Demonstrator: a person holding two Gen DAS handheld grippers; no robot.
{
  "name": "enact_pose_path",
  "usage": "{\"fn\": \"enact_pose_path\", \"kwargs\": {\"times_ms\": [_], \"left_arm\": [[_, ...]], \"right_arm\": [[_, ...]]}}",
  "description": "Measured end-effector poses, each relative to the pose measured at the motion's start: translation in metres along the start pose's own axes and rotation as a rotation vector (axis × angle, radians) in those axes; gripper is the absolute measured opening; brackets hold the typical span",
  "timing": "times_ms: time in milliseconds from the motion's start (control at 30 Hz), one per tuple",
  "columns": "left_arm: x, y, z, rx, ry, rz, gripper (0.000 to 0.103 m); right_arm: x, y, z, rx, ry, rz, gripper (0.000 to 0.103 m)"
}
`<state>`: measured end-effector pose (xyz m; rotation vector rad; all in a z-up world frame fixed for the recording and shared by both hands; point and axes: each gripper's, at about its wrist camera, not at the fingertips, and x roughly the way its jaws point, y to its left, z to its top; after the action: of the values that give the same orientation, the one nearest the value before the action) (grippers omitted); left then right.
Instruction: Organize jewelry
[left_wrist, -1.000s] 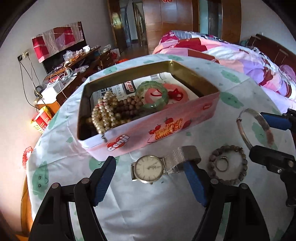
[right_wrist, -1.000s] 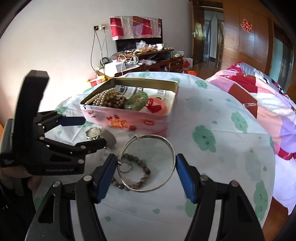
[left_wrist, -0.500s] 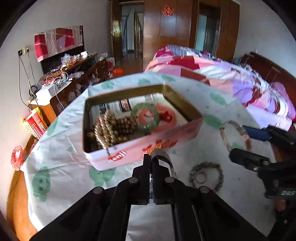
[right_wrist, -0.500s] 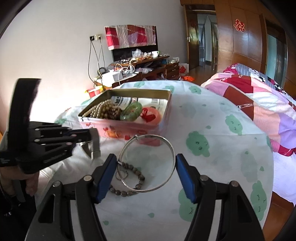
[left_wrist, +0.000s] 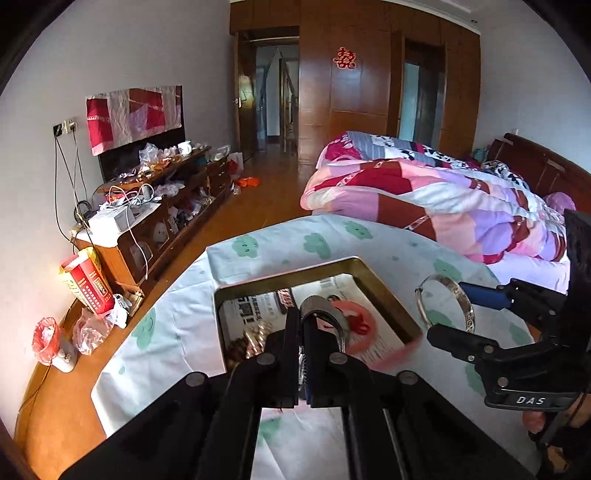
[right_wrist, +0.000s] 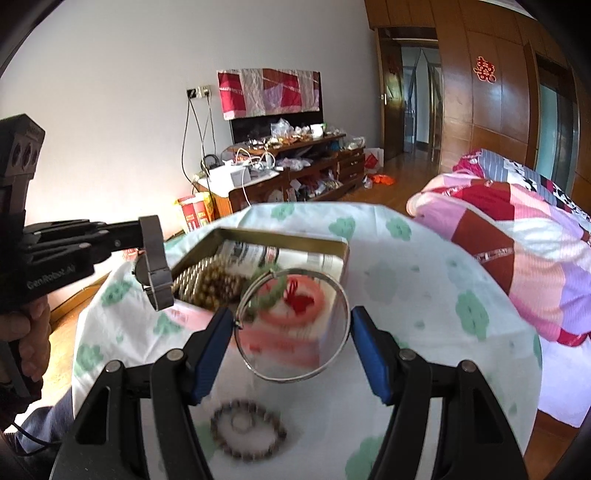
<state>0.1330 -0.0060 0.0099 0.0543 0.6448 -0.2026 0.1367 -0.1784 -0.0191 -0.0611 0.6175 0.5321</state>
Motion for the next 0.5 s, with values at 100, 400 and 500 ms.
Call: {"fn": "enact_pose_path", "kwargs": {"times_ms": [100,400,500], "left_arm": [[0.015,0.006,0.004,-0.006,0.013,0.018,0.000],[0.044,0.011,0.005,-0.001,0.052,0.041,0.000],[0.047,0.010,0.004,0.003,0.060,0.040,0.000]], "right_arm": [[0.013,-0.003,0.011,0.002,-0.006,0.004,0.068],[0.047,-0.004,0.018,-0.010,0.017,0.006,0.068],[0.055,-0.003,0.016,-0.015,0.032,0.006,0.068]]}}
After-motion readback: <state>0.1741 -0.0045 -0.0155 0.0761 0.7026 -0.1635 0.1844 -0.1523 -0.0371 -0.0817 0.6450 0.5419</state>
